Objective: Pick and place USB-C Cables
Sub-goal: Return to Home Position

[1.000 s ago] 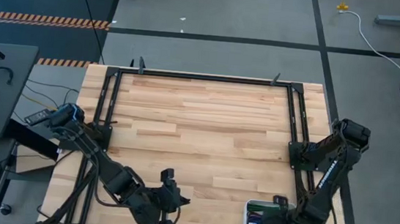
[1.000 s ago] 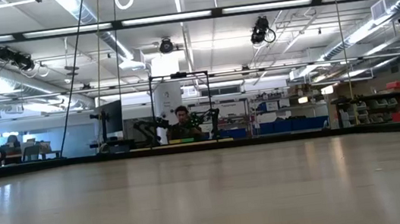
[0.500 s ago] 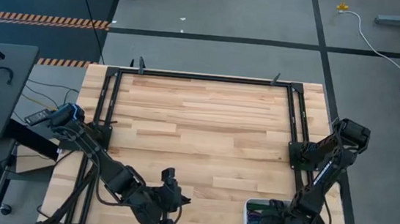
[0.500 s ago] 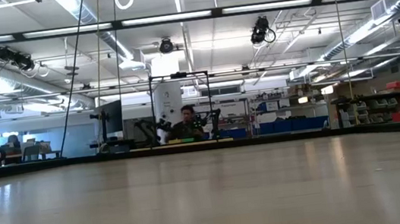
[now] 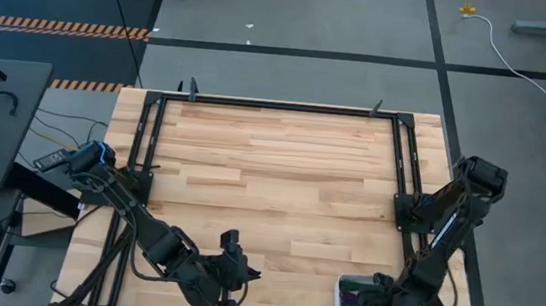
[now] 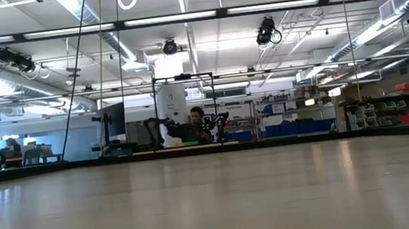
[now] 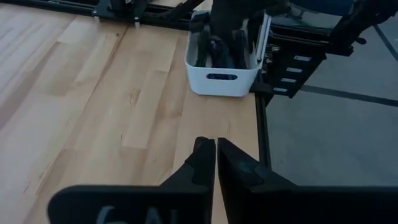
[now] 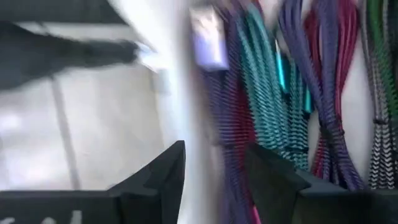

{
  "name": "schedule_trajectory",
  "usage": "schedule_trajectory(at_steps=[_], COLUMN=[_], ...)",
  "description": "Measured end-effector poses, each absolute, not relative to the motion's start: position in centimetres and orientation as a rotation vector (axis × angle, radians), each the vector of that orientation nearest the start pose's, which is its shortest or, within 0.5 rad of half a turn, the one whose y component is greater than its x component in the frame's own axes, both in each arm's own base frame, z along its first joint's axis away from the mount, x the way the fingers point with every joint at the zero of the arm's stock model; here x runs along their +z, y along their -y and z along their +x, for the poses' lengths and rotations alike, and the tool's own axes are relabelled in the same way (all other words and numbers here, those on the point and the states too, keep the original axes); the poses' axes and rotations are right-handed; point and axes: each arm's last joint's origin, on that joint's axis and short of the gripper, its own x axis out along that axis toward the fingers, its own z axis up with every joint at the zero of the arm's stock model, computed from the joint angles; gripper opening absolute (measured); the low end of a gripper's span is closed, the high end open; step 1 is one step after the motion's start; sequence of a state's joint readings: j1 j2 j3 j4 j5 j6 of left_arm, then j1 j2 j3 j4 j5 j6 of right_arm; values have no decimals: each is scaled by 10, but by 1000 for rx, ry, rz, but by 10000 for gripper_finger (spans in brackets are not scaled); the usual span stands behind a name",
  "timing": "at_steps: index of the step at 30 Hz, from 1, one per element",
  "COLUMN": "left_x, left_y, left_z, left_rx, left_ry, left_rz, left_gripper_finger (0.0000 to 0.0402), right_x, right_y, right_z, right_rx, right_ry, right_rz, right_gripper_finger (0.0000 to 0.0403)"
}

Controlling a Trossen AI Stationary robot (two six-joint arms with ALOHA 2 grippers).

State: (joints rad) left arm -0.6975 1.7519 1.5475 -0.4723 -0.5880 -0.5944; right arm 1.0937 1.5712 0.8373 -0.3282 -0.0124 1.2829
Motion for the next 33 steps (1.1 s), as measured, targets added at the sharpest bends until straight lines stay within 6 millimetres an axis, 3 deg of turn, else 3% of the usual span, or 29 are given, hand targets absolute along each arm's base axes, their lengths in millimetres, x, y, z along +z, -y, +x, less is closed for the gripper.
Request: schedule_trajectory(at_steps=[8, 14, 19, 23, 27, 33], left_x=[319, 319, 323, 324, 324, 324], left_y=[241, 240, 241, 242, 241, 242], left_z=[313, 314, 316, 316, 317, 317], left_rx=[41, 41, 30, 30, 34, 35], left_ry=[-504, -495, -461, -455, -455, -454], left_rz=[-193, -190, -219, -236, -249, -259], left_gripper_finger=[20, 12, 16, 17, 11, 12], right_x=[231, 257, 289, 311, 305, 260], right_y=[-260, -241, -220, -202, -176, -129], right_z=[129, 123, 115, 99, 85, 85], right_rx=[280, 248, 231, 217, 122, -28], right_ry=[-1090, -967, -700, -482, -331, -215], right_rz=[667, 703, 692, 563, 470, 564], right_gripper_finger=[157, 140, 107, 58, 9, 4])
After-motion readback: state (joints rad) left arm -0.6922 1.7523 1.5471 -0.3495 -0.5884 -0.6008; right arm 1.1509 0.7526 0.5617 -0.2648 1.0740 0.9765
